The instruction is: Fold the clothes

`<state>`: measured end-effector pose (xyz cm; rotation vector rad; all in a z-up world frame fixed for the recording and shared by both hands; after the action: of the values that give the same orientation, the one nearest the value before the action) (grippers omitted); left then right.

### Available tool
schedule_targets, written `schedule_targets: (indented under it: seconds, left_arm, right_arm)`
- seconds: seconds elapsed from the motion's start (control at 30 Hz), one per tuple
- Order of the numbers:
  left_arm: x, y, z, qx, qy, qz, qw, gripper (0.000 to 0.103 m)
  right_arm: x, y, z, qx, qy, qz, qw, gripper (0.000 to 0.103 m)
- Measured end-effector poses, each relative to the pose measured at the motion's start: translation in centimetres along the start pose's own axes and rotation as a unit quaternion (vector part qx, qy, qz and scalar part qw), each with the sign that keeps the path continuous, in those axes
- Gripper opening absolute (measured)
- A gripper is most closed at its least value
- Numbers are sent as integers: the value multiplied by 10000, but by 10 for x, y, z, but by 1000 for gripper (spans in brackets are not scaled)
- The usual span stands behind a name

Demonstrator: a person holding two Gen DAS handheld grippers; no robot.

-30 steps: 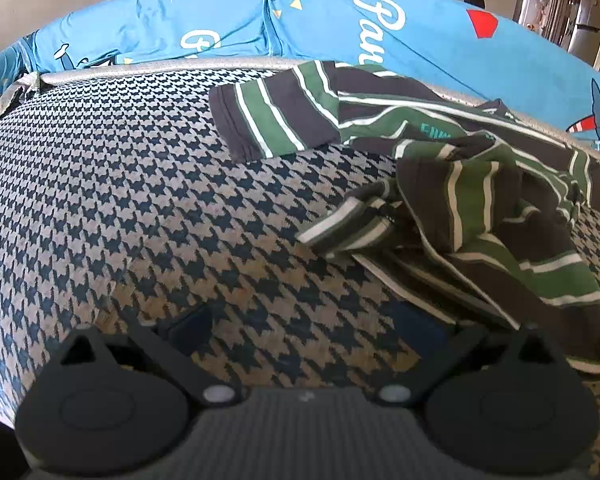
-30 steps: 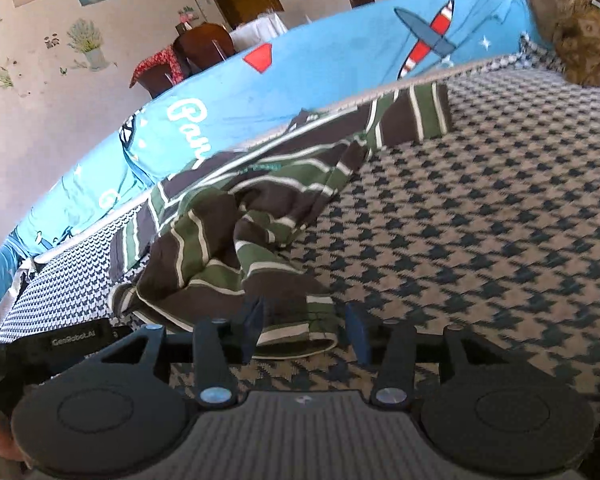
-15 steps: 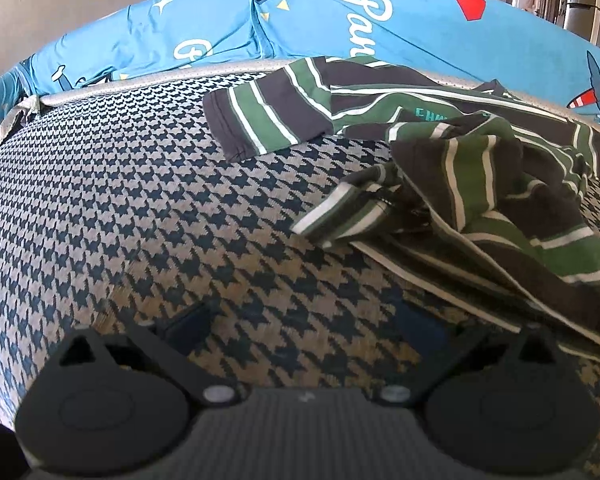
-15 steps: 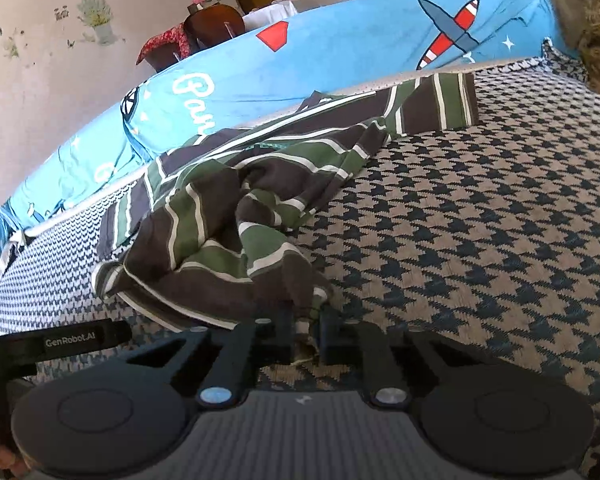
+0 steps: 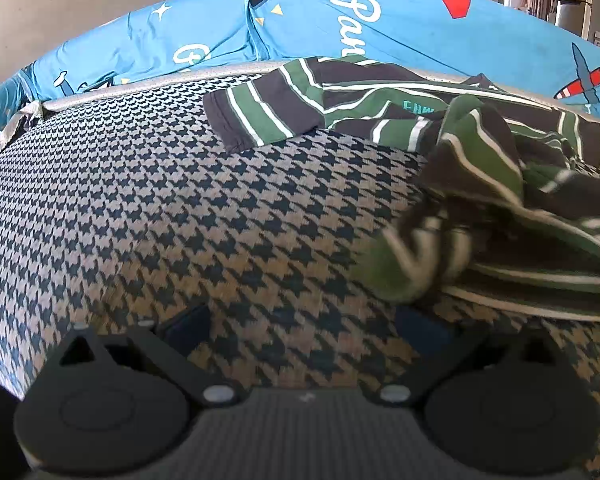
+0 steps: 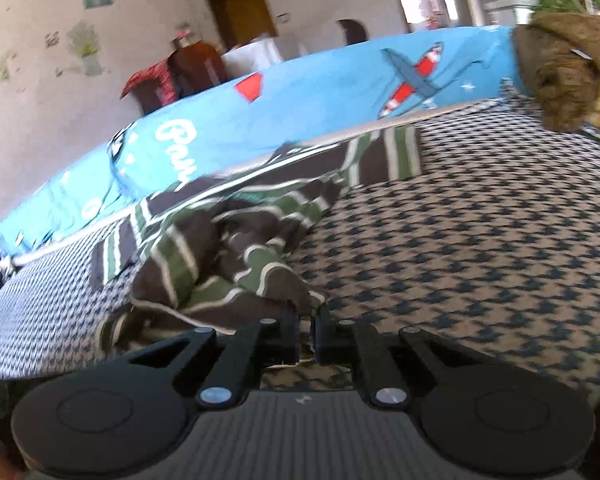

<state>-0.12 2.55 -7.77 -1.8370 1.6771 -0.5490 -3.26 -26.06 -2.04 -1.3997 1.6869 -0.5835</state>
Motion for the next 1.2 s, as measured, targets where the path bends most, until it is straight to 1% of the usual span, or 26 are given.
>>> schedule_targets:
  seconds: [0.2, 0.33, 0.5, 0.67, 0.87, 0.97, 1.07, 1.13, 1.2]
  left_arm:
    - [-1, 7, -7, -21, 53, 8, 10000, 103]
    - [0, 12, -12, -40, 82, 0, 10000, 103]
    - [1, 16, -17, -70, 115, -22, 9999, 103]
    - [1, 16, -19, -63, 130, -3, 9999, 103]
    - [0, 16, -18, -70, 139, -11, 9999, 103]
    - [1, 16, -17, -79, 140, -26, 9999, 103]
    - [1, 16, -16, -85, 132, -34, 9999, 103]
    - [1, 16, -16, -85, 141, -44, 9999, 103]
    - [1, 16, -16, -83, 149, -59, 9998, 103]
  right_arm:
    - [33, -6, -24, 259, 541, 257, 9979, 9]
    - [42, -10, -37, 463, 867, 129, 9951, 9]
    - [54, -7, -41, 418, 1127, 77, 9927, 9]
    - [76, -5, -39, 309, 1448, 373, 9883, 9]
    - [75, -5, -42, 374, 1553, 256, 9868, 10]
    - [71, -10, -49, 597, 1614, 146, 9850, 14]
    - [65, -14, -56, 822, 1743, -41, 9812, 21]
    - [61, -16, -56, 840, 1717, -161, 9814, 26]
    - [54, -15, -54, 793, 1589, -292, 9837, 26]
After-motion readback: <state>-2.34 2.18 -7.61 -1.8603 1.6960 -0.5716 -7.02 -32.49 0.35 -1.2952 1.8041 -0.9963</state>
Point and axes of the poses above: each gripper's, at about its wrist camera, not at the fingertips, and z roughly the way its jaws point, x to its right, y to its underside, the point moved 9 cm from there along z, roughly the way its jaws point, and after that the axes turned 3 degrees about -y, right-handed, at the moved point
